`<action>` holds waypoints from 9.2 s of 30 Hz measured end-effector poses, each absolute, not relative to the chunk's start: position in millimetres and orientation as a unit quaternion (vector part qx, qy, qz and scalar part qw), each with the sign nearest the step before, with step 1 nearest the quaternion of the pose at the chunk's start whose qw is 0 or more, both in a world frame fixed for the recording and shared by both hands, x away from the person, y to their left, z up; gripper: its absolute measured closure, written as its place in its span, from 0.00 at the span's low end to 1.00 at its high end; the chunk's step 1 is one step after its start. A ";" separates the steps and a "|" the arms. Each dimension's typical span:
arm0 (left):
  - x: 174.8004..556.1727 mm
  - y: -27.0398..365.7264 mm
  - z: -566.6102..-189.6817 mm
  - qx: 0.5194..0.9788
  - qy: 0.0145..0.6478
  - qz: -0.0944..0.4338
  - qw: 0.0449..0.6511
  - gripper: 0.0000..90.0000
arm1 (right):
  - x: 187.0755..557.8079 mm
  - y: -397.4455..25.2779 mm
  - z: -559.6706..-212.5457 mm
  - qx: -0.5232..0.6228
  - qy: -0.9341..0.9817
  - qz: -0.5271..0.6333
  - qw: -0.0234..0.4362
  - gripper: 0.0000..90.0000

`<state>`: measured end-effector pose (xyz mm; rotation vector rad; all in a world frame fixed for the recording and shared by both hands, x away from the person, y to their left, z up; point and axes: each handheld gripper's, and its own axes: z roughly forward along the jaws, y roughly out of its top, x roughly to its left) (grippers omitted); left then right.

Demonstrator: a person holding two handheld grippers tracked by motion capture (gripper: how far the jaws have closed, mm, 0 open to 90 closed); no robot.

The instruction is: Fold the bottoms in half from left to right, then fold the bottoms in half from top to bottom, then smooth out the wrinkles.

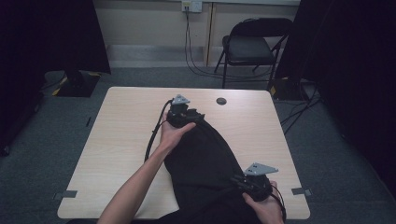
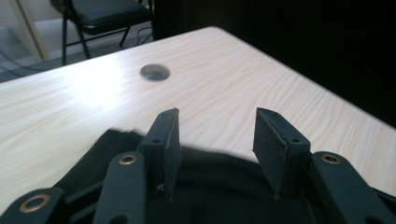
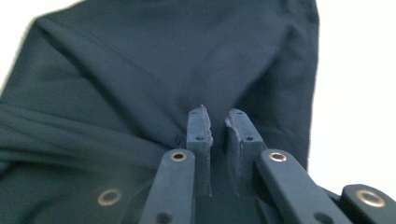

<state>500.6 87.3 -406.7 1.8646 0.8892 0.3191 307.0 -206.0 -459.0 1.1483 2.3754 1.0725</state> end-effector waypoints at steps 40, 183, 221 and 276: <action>436.0 142.8 -492.0 0.849 0.361 0.156 0.353 0.78 | 358.3 -64.3 -502.1 0.261 0.867 0.407 0.117 0.68; 456.4 119.7 -497.0 0.842 0.365 0.125 0.377 0.33 | 441.3 -176.5 -497.9 0.437 0.806 0.354 0.185 0.45; 479.3 167.2 -397.6 0.748 0.386 0.177 0.510 0.97 | 478.7 -142.4 -381.1 0.368 0.758 0.498 0.202 0.92; 359.8 163.5 -414.8 0.796 0.338 0.073 0.497 0.97 | 374.6 -179.9 -388.4 0.345 0.780 0.512 0.099 0.92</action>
